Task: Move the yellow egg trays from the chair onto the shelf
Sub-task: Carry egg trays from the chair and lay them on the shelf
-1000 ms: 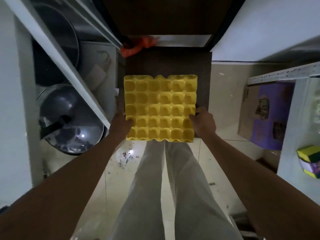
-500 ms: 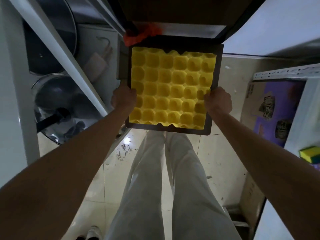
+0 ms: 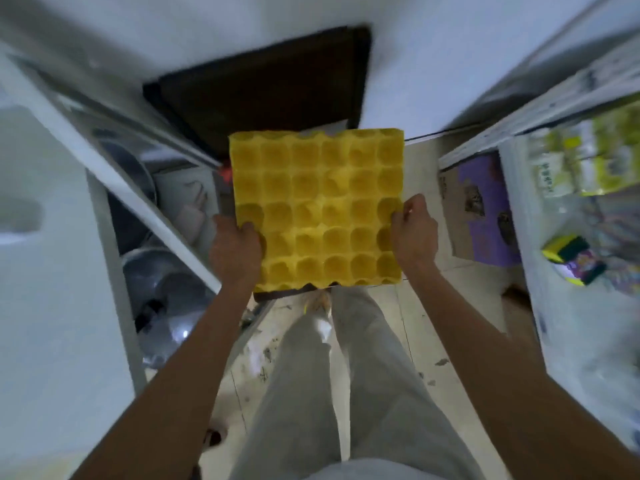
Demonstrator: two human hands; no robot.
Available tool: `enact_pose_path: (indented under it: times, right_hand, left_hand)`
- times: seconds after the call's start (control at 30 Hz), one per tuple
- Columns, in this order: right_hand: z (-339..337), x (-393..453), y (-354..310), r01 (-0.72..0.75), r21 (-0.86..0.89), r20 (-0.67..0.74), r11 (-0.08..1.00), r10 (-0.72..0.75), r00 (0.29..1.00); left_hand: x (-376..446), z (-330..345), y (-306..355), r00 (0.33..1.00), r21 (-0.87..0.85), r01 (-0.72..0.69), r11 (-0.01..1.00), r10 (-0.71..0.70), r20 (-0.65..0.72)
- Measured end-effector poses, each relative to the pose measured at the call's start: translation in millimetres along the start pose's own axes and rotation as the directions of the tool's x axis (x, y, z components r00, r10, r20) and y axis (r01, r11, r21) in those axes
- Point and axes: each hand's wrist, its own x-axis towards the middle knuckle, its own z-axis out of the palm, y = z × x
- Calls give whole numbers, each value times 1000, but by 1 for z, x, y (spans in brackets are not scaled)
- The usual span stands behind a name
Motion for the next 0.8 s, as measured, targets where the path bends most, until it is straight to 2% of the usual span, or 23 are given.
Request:
enact_pose_path:
  times: [0.1,0.2,0.27,0.3,0.4,0.5,0.6,0.73,0.8]
  right_hand:
    - [-68,-46,13,-72,128,-135,989,89,987]
    - [-144,-107,34,-64,273,-299,960,148,943]
    - [-194,-152,49,-77,354,-394,932,223,892]
    - [-217,-177,58,-81,394,-437,916,264,860]
    - [-276,-258,91,-101,486,-541,868,390,746]
    - [-310,-342,137,-189,557,-576,808,541,613]
    - [-326,-417,191,-233,626,-597,744,650,471]
    - [-339,-497,269,-260,717,-572,647,759,311]
    - [-344,-527,307,-286,734,-569,616,787,237]
  left_hand:
    - [-41,-26,47,984,-72,-176,982,173,-41]
    - [-93,-50,104,942,-60,-315,947,320,101]
    - [-135,-66,140,887,-10,-424,906,417,200]
    - [-160,-75,156,842,-1,-498,867,484,237]
    - [-237,-91,188,648,-45,-709,704,675,352]
    - [-327,-95,193,506,-150,-770,620,736,450]
    - [-421,-88,180,334,-156,-883,443,825,456]
    - [-532,-57,157,163,-166,-945,282,846,508]
    - [-583,-43,147,89,-213,-948,235,842,533]
